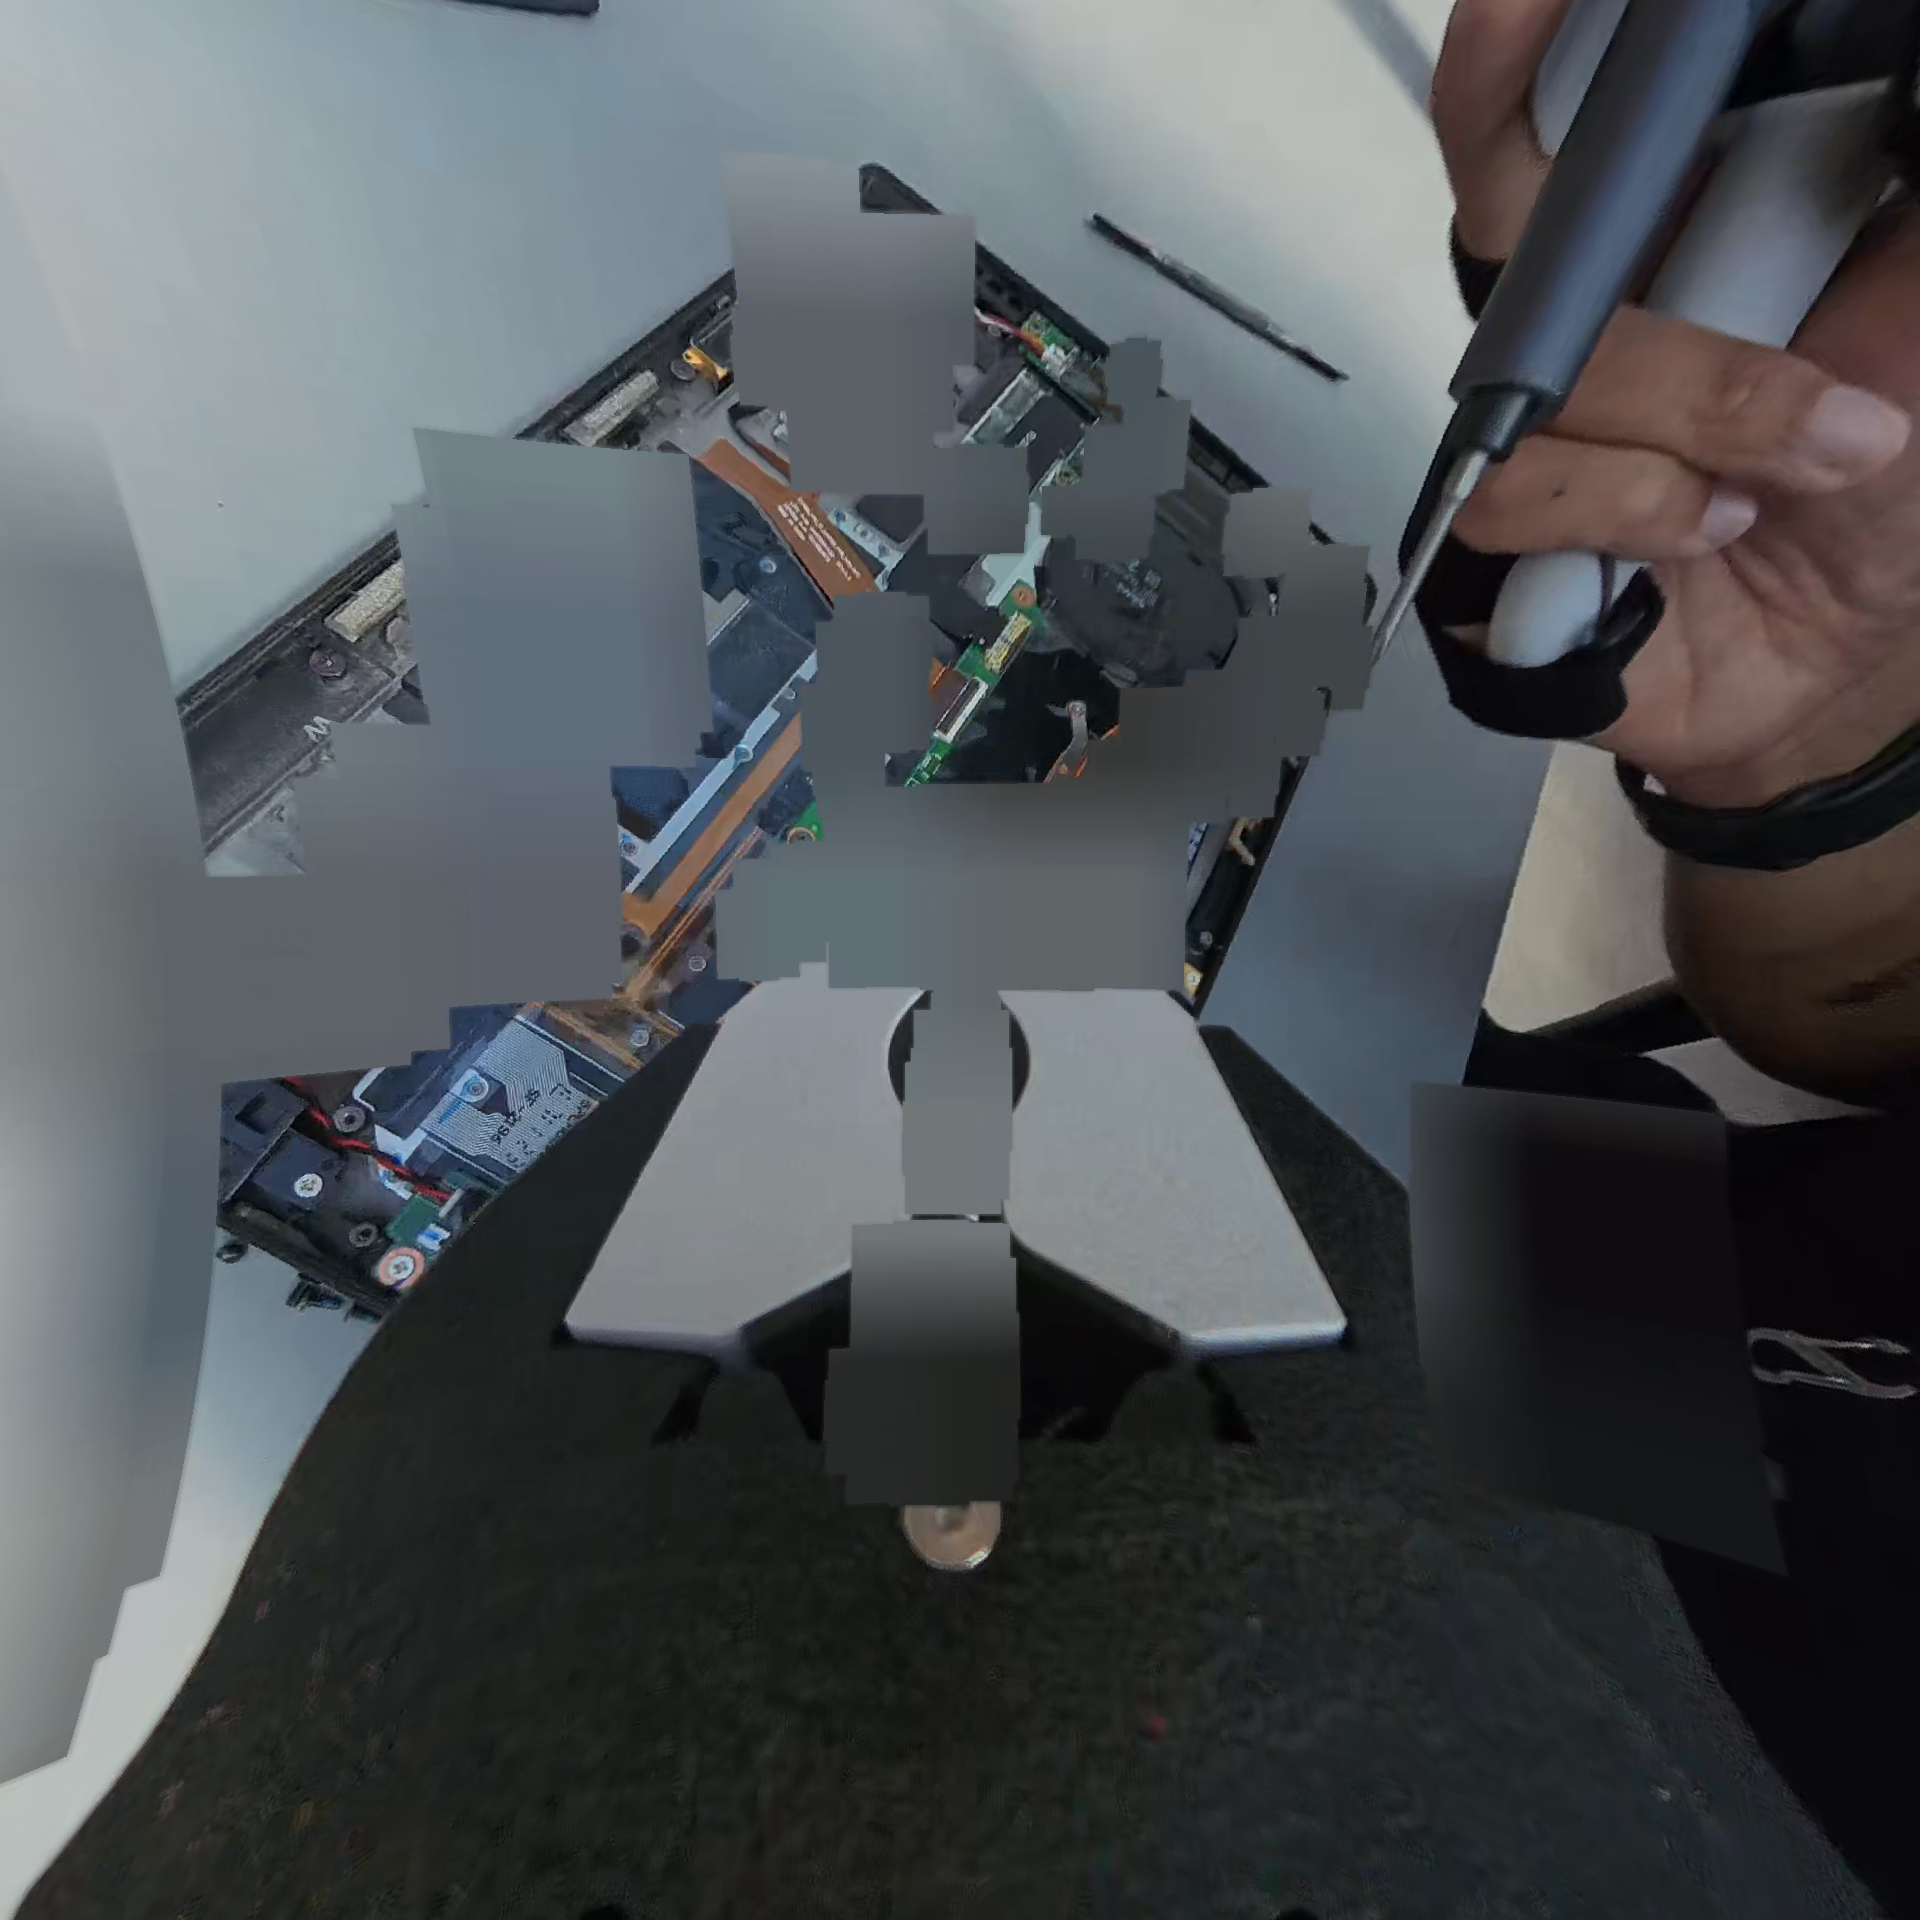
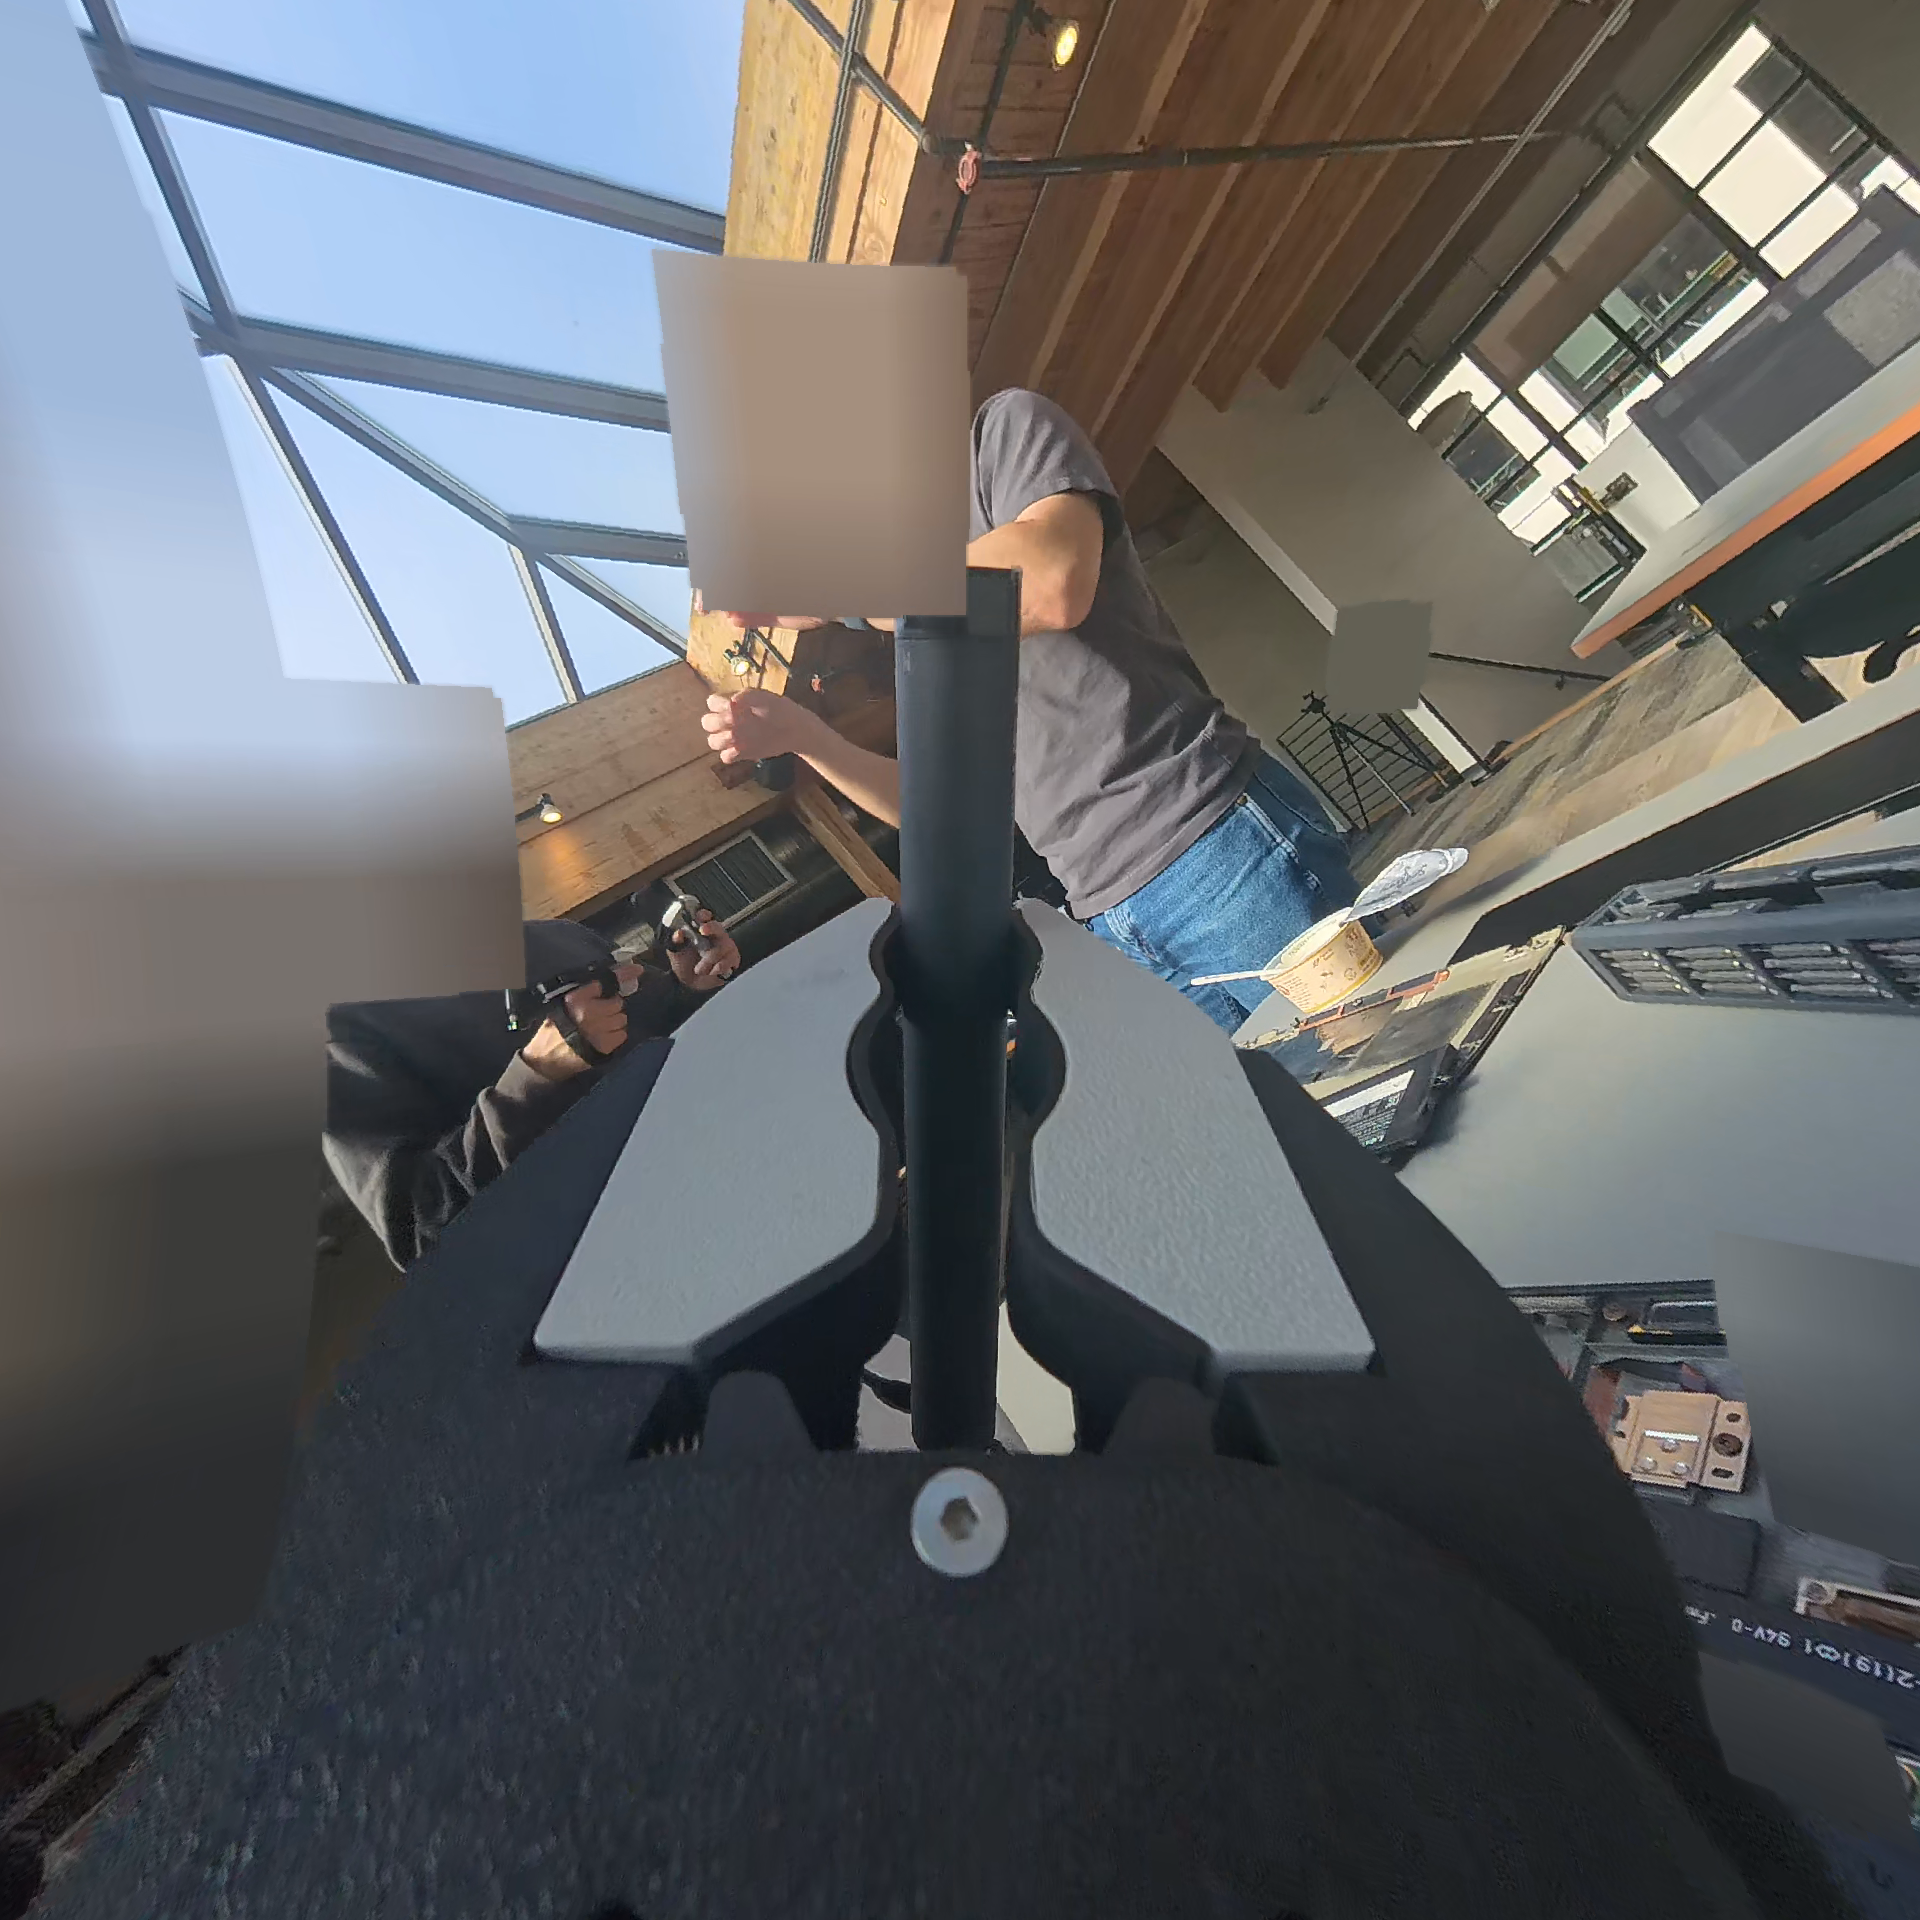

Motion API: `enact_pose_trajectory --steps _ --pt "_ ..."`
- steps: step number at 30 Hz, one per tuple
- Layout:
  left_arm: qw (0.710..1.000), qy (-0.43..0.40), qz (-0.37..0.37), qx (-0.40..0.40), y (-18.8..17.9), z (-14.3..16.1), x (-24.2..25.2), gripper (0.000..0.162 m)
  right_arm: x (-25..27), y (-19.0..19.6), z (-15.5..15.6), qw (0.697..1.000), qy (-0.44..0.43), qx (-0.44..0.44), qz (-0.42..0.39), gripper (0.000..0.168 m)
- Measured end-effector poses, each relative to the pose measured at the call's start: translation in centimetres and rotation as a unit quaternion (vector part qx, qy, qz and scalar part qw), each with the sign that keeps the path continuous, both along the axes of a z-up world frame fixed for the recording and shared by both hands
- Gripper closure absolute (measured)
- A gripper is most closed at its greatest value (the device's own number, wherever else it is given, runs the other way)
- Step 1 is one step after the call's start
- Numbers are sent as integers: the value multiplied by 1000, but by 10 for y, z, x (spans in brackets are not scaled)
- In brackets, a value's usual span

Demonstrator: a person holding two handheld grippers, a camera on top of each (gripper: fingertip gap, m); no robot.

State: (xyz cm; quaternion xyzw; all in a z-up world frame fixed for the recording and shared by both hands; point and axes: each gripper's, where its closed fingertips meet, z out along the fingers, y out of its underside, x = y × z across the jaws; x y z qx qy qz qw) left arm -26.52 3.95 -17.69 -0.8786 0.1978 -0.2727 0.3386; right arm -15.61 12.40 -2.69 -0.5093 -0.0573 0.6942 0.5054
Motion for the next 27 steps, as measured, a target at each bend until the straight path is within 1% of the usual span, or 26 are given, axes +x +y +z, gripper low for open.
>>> enact_pose_trajectory --steps 3,8,10,12,15,19,22,27 --pt "992 -120 43 19 1 23 5 162 -3 0 6 1000 15 -4 3 152" --pt "959 -270 83 31 -3 55 9 162 -5 3 15 998 52 -22 -3 151" --pt "940 -328 91 36 -6 67 13 162 -5 5 20 997 74 -35 -7 151" --pt "913 -393 97 44 -8 80 16 162 -5 5 26 995 92 -39 -10 152" --pt "876 -466 111 53 -9 94 18 162 -4 5 37 992 118 -43 -12 152" --pt "827 -544 123 70 -10 112 18 162 -2 5 49 987 150 -48 -11 152" --pt "793 -589 131 77 -10 121 18 162 -4 5 53 986 156 -49 -22 152" --pt "769 -619 144 68 -8 124 21 162 -5 5 53 985 164 -52 -35 152"
